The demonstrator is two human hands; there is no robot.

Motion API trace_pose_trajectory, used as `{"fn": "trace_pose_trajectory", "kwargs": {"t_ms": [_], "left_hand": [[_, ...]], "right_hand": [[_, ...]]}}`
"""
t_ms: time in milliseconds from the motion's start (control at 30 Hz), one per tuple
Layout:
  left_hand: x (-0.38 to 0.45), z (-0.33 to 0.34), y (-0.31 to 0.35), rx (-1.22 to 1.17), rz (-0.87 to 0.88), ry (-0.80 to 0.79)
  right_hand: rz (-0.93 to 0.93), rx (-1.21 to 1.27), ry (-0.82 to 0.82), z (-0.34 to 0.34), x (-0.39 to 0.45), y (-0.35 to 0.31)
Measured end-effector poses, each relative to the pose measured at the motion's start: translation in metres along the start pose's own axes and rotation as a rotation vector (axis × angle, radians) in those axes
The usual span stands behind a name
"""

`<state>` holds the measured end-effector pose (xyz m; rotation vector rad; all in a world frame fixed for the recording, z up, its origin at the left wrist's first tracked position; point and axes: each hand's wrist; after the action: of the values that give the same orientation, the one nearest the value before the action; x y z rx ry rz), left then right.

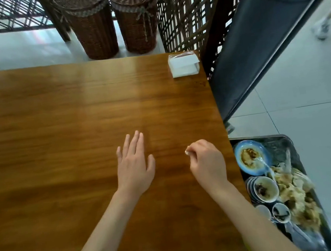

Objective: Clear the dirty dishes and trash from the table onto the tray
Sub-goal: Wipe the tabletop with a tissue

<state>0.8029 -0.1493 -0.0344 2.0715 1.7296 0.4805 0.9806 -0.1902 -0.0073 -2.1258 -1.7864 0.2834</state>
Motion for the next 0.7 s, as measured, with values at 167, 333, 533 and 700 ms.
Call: {"fn": "trace_pose_trajectory", "kwargs": {"t_ms": [167,333,533,700], "left_hand": [[-0.055,-0.026,0.032,-0.070,-0.004,0.018],[-0.106,-0.030,0.070,-0.094,0.001,-0.007],[-0.164,-0.003,0.133,-0.133,-0.027,-0.028],[-0.204,0.034,0.199,-0.146,-0.087,0.014]], "right_hand": [[0.022,0.001,-0.012,-0.042,-0.064,0.009],[0.045,0.011,0.011,-0.077,-0.114,0.037],[0.050,0.005,0.030,-0.118,-0.160,0.100],[0.007,-0.027,0.023,-0.153,-0.186,0.173]]}}
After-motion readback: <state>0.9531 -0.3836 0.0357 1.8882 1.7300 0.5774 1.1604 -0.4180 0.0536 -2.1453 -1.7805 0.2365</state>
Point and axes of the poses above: each hand's wrist, its own x-axis towards the middle knuckle, its own z-axis out of the palm, y = z × x, and after that the axes turned 8 degrees about -x, right-handed
